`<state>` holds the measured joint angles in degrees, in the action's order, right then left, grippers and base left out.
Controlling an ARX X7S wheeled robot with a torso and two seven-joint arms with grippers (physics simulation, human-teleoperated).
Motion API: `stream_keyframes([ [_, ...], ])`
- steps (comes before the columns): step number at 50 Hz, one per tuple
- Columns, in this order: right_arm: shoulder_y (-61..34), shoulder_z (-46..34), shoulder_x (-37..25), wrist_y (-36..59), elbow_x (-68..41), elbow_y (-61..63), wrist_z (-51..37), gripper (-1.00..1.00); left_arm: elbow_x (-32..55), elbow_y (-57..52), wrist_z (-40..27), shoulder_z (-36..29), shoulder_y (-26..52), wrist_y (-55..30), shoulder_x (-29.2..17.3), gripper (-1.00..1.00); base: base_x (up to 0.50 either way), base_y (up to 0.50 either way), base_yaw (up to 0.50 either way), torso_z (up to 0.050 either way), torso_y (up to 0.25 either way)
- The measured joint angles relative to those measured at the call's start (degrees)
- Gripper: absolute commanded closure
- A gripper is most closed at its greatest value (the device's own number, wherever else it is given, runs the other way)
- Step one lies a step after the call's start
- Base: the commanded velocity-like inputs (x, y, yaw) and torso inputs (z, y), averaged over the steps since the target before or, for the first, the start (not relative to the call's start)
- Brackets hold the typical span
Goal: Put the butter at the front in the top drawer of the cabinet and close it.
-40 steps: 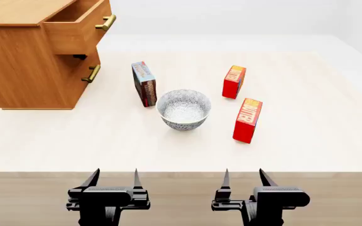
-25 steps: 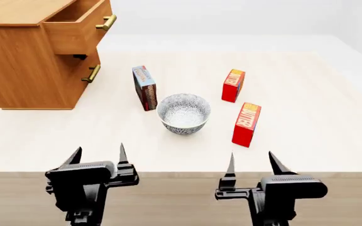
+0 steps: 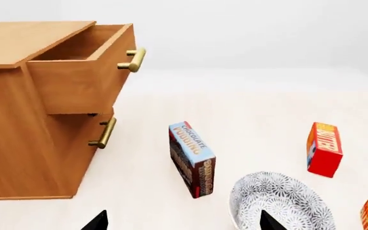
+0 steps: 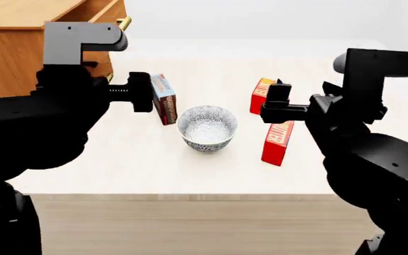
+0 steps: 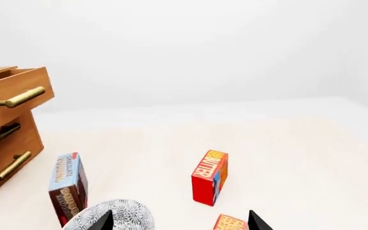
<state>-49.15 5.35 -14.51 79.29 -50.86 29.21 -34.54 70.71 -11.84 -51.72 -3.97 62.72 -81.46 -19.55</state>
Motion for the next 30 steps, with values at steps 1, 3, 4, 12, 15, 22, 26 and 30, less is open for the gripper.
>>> stream_keyframes([
  [1,-2.0,-0.1,-0.6,0.9,-3.5,-1.3,-2.4,-1.0,0.9,1.4,-0.3,-0.8,2.1,-0.4,-0.4,-1.0,0.0,0.0,0.0,0.0,0.0],
  [3,-5.7,-0.4,-1.6,2.3,-9.5,-3.8,-6.6,-1.0,2.2,4.1,-0.4,-2.5,6.0,-1.1,-1.2,-1.0,0.0,0.0,0.0,0.0,0.0],
  [4,-7.4,-0.6,-2.1,2.9,-12.1,-5.0,-8.4,-1.0,2.6,5.5,-0.3,-3.3,7.8,-1.3,-1.5,-1.0,0.0,0.0,0.0,0.0,0.0],
  [12,-18.0,-2.4,-5.0,5.6,-26.0,-12.2,-18.1,-1.0,3.5,14.5,2.0,-9.0,19.8,-1.7,-3.1,-1.0,0.09,0.0,0.0,0.0,0.0],
  [15,-20.6,-2.9,-5.8,5.9,-29.3,-13.3,-20.2,-1.0,3.4,16.8,3.0,-10.6,22.9,-1.4,-3.4,-1.0,0.5,0.0,0.0,0.0,0.0],
  [22,-24.1,-3.7,-7.0,6.0,-35.4,-14.7,-24.1,-1.0,3.2,20.1,4.6,-13.0,27.2,-0.8,-3.7,-1.0,0.5,0.0,0.0,0.0,0.0],
  [26,-25.0,-3.9,-7.5,5.7,-37.9,-14.9,-25.6,-1.0,3.4,21.1,5.0,-13.8,28.3,-0.4,-3.9,-1.0,0.5,0.0,0.0,0.0,0.0],
  [30,-25.5,-4.1,-7.8,5.3,-39.8,-14.8,-26.6,-1.0,3.7,21.7,5.2,-14.2,28.7,-0.2,-4.0,-1.0,0.5,0.0,0.0,0.0,0.0],
])
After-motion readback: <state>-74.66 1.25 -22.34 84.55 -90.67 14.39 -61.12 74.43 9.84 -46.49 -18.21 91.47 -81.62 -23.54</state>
